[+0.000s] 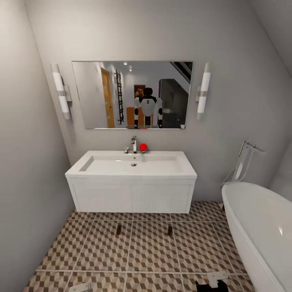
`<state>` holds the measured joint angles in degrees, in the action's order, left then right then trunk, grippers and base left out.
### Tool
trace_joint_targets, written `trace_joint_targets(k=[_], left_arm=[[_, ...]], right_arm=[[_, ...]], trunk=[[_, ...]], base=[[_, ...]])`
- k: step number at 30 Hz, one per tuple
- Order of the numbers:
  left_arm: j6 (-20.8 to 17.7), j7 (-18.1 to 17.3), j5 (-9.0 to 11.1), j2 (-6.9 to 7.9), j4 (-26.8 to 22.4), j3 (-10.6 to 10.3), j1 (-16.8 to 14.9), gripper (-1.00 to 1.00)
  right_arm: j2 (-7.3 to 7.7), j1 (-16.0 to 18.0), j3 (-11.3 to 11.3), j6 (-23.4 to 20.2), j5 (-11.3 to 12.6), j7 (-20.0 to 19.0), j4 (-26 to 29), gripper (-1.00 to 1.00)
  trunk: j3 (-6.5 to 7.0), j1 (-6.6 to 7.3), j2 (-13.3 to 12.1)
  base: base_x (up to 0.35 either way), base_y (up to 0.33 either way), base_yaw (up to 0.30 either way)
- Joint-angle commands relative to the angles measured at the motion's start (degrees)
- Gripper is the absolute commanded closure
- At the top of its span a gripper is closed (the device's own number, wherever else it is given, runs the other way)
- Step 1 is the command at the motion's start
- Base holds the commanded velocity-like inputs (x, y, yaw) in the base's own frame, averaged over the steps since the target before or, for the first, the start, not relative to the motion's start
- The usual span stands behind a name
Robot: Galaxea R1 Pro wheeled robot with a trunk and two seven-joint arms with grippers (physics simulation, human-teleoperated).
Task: Take the four mousetraps from the cabinet in the bathroom and place them on the bathroom floor. Make sure all four end up on the same floor surface, and ensure that at least two of them are either under or directly next to the same bathroom sink.
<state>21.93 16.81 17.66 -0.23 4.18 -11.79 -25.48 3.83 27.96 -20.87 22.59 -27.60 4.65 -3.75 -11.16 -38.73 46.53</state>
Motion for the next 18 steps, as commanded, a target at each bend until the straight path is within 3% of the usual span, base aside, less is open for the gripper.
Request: trace_joint_targets(k=[1, 18], left_arm=[[0.3, 0.1, 0.4, -0.03, 0.2, -0.5, -0.1, -1.00], [0.3, 0.1, 0.4, -0.03, 0.2, -0.5, -0.1, -1.00]], right_arm=[[0.04, 0.1, -0.3, 0.4, -0.6, 0.4, -0.3, -1.00], [0.04, 0.1, -0.3, 0.4, -0.7, 0.4, -0.3, -1.00]], trunk=[[0.10, 0.21, -0.3], [3.15, 3.95, -7.2]], base=[[0.000, 0.000, 0.000], [0.000, 0.000, 0.000]])
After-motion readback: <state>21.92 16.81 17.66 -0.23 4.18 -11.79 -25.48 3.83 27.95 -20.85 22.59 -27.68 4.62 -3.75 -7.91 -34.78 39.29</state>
